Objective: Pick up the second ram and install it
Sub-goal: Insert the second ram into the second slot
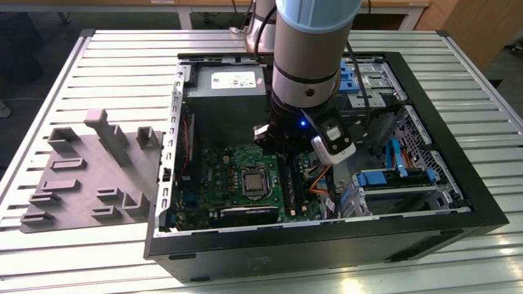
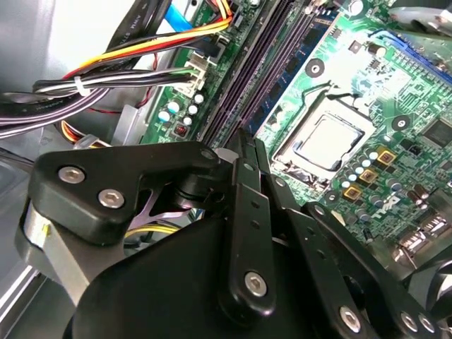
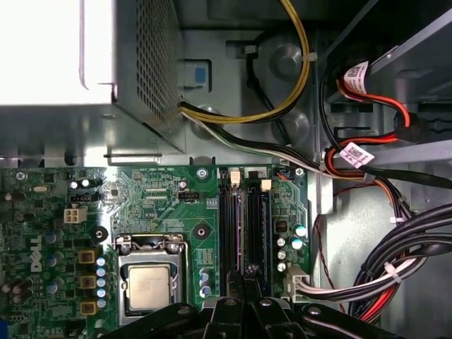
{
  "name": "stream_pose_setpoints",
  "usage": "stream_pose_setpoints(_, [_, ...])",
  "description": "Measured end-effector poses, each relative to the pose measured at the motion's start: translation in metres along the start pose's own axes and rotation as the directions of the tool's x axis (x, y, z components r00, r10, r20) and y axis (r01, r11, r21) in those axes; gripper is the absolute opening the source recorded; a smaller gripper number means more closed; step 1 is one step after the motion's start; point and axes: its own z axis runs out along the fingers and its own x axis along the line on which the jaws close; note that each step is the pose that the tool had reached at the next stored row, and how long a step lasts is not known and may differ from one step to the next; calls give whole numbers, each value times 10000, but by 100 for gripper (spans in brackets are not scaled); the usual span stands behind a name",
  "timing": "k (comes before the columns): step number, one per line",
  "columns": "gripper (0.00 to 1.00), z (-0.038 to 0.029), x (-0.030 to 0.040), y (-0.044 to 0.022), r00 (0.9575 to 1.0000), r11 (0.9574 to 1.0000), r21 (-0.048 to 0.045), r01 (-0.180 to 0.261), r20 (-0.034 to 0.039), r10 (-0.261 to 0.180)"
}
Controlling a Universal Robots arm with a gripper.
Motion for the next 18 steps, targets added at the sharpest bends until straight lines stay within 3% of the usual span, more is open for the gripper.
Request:
stream_pose_setpoints(6, [11, 16, 0, 0, 9997, 9997, -11, 241, -7, -241])
stream_pose_setpoints(18, [11, 48, 5, -4, 9997, 9997, -8, 260, 9, -260])
